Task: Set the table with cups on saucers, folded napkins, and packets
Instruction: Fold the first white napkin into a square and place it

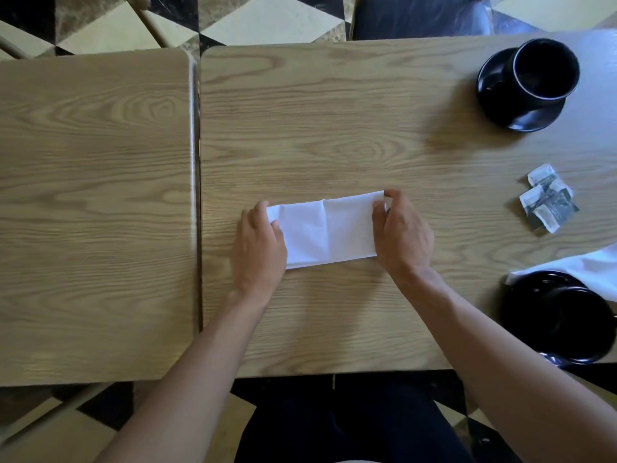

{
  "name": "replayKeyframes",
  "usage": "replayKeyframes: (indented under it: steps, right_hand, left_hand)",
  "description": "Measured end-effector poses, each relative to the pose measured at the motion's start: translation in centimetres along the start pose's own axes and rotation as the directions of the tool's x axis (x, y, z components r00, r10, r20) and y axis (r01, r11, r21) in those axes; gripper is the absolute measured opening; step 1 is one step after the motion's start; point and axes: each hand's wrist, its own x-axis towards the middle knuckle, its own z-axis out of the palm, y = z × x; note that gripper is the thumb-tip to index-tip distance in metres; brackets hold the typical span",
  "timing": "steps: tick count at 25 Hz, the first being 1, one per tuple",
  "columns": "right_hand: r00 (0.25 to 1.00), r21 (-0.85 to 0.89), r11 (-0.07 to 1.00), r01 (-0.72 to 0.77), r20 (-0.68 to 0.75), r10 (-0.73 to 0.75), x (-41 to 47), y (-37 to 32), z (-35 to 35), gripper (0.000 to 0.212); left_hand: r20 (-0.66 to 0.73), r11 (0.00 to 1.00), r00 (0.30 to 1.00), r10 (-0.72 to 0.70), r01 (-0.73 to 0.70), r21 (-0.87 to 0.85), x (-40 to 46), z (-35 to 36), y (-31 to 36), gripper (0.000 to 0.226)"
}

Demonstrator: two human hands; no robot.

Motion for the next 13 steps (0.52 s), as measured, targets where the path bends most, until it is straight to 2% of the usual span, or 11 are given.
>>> replayKeyframes:
  steps: [2, 4, 6, 8, 10, 13]
  right_hand:
    - [0.996, -0.001, 0.998, 0.067, -0.059, -0.067, 0.0, 0.6, -0.4, 0.034]
    - [0.962, -0.026, 0.971, 0.237, -0.132, -0.238, -0.2, 0.7, -0.6, 0.034]
    - [0.896, -0.048, 0.900, 0.433, -0.090, -0.436, -0.5, -0.3, 0.2, 0.036]
    - [0.819, -0.062, 0.816, 0.574, 0.056, -0.572, -1.2, -1.5, 1.7, 0.042]
    - [0.763, -0.081, 0.763, 0.641, 0.169, -0.624, -1.4, -1.3, 2.6, 0.049]
    - [0.762, -0.187, 0.742, 0.644, 0.234, -0.603, -0.4, 1.2, 2.4, 0.064]
  left_hand:
    - [-0.110, 0.992, 0.992, 0.065, -0.053, 0.112, -0.5, 0.0, -0.4, 0.041]
    - [-0.187, 0.967, 0.961, 0.205, -0.170, 0.189, -0.7, 0.1, -0.2, 0.048]
    - [-0.092, 0.921, 0.936, 0.341, -0.312, 0.232, -0.6, 1.4, 1.1, 0.055]
    - [0.088, 0.881, 0.921, 0.380, -0.390, 0.268, -0.8, 3.0, 2.3, 0.063]
    - [0.183, 0.859, 0.920, 0.346, -0.389, 0.332, -0.9, 4.3, 2.1, 0.071]
    - [0.190, 0.845, 0.931, 0.311, -0.362, 0.394, -0.8, 5.1, 0.9, 0.080]
